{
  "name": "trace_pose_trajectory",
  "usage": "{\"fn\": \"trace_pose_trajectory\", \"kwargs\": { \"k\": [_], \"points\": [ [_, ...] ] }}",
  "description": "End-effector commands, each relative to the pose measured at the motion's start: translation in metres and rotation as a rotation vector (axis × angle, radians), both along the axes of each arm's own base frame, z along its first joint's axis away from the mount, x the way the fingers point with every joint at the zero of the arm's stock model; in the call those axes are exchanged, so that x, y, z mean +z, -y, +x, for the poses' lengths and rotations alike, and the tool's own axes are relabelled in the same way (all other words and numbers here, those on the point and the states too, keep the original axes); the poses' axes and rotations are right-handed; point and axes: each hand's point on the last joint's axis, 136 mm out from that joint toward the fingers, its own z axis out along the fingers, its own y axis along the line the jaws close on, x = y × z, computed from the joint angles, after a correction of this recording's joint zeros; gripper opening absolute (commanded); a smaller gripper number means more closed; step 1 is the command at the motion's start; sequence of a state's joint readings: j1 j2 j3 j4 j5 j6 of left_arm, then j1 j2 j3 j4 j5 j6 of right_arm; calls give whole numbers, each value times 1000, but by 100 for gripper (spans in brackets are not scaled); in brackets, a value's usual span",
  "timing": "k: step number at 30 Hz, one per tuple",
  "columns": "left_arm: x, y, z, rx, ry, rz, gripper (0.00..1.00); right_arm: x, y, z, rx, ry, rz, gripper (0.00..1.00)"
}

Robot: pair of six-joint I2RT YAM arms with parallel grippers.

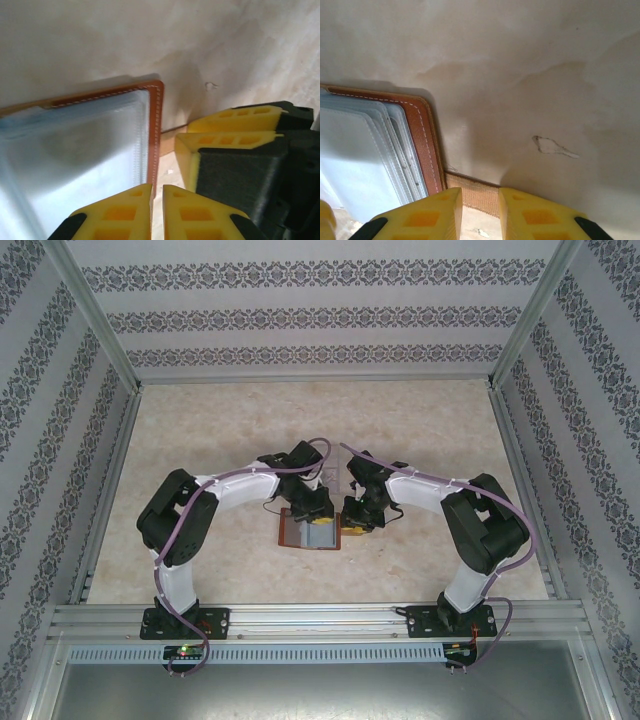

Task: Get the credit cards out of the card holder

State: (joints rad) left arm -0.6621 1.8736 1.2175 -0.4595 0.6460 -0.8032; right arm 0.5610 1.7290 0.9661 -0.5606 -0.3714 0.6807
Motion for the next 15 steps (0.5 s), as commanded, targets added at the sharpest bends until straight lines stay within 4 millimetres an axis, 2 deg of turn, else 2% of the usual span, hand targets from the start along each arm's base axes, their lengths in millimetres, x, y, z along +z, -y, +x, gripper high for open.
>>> {"fn": "trace_pose_trajectory", "kwargs": {
  "k": [1,15],
  "points": [
    [2,14,-7,-22,-21,-43,13,-10,4,-5,16,-17,-36,28],
    [-26,4,-19,-23,-71,45,21,-10,4,-5,23,-19,-37,28]
  ]
}}
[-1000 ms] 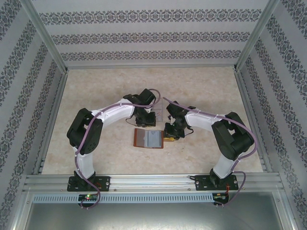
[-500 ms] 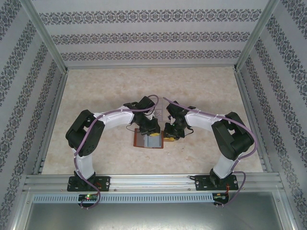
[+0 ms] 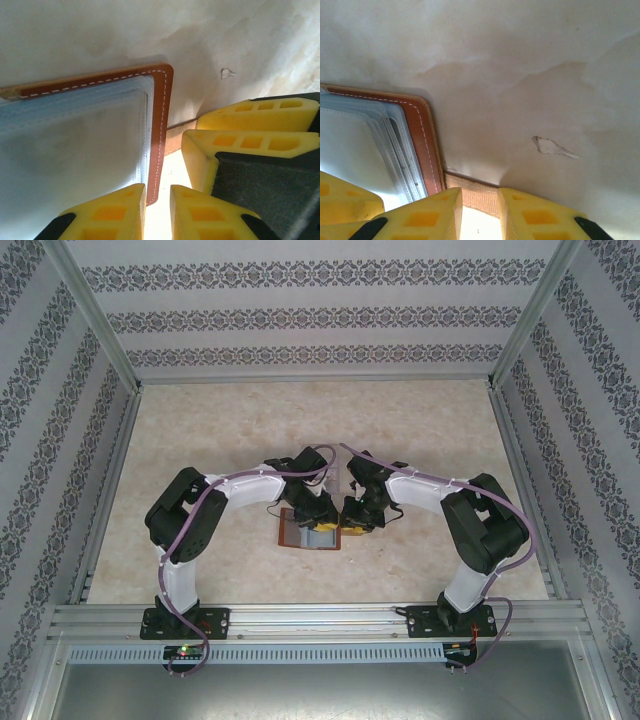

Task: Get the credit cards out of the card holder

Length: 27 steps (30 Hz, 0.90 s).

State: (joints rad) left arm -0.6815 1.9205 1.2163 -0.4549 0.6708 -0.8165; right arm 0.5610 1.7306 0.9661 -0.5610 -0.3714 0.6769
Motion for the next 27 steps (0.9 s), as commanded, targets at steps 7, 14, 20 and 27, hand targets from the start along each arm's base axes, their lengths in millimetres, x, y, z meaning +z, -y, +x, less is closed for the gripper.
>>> {"fn": "trace_pose_trajectory", "kwargs": {
  "k": [7,14,20,27],
  "points": [
    [-19,-17,-14,2,-19,125,26,-10,4,-6,26,-21,-37,28],
    [-19,-36,-17,3,3,230,30,-12,4,-7,30,-25,-38,28],
    [-16,-52,-17,-10,29,322,35,-12,4,-6,32,-25,-36,28],
    [-10,-63,-14,-9,61,388,40,-11,5,-6,30,-23,-37,28]
  ]
}}
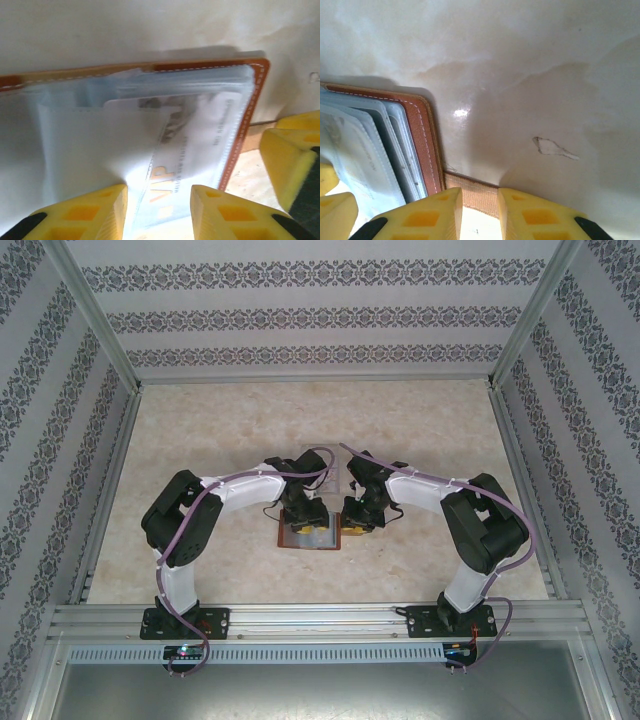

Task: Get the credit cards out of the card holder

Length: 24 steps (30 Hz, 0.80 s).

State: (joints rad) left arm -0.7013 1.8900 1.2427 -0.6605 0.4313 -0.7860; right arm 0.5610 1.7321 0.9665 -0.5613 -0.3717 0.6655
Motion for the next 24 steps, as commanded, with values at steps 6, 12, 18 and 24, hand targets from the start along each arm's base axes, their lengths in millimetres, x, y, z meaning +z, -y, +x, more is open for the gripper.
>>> {"fn": "trace_pose_trajectory", "kwargs": {
  "k": [6,12,18,24],
  "points": [
    [11,-36,-3,-21,53,193,43,-11,6,-6,21,-25,-43,28],
    [18,-43,-1,-19,77,230,46,-9,6,-6,22,-23,-44,28],
    [23,-45,1,-17,97,232,46,-9,6,-6,21,-21,-46,28],
    [21,-43,-1,-15,86,222,45,-10,5,-6,23,-25,-45,28]
  ]
}}
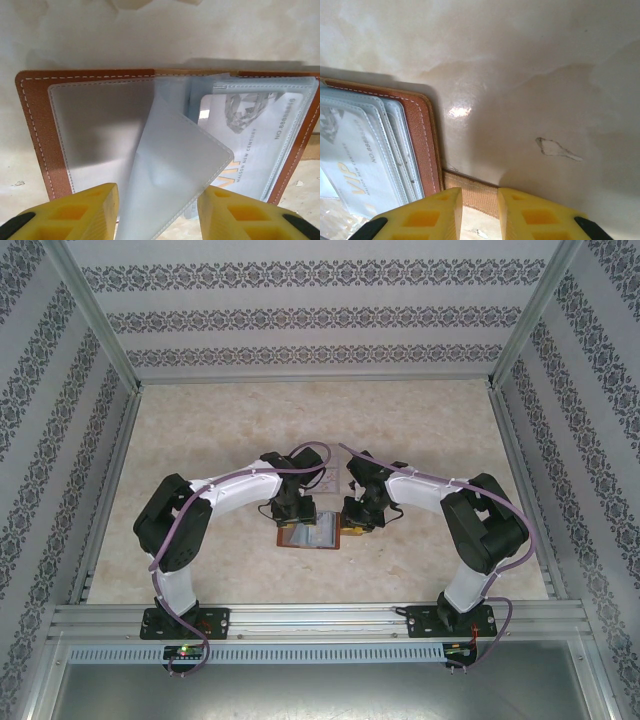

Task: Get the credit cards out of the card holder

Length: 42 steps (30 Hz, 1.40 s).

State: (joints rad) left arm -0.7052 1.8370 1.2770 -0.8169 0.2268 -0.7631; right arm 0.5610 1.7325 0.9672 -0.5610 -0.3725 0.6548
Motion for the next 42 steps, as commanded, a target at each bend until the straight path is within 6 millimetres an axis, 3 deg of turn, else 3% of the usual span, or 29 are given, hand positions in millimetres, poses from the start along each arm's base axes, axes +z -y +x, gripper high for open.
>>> {"fn": "trace_pose_trajectory", "kwargs": {
  "k": [1,8,17,27,34,38,42],
  "points": [
    [7,-6,-6,-16,0,30,46,-9,5,-5,13,-28,-46,28],
    [16,1,-3,-12,40,-35,47,-9,3,-5,18,-31,-44,28],
    [13,-1,-4,-5,34,-32,37,-7,1,-4,26,-30,-44,28],
    [18,24,-3,-14,21,-177,10,-7,1,-4,28,-29,-51,28],
    [16,32,-4,-11,8,-233,6,-8,2,-5,29,-32,-55,28],
    [12,23,-5,-10,8,-186,6,-9,2,-6,29,-34,-60,28],
    [6,-2,-7,-21,12,-52,6,-10,3,-6,30,-34,-64,27]
  ]
}}
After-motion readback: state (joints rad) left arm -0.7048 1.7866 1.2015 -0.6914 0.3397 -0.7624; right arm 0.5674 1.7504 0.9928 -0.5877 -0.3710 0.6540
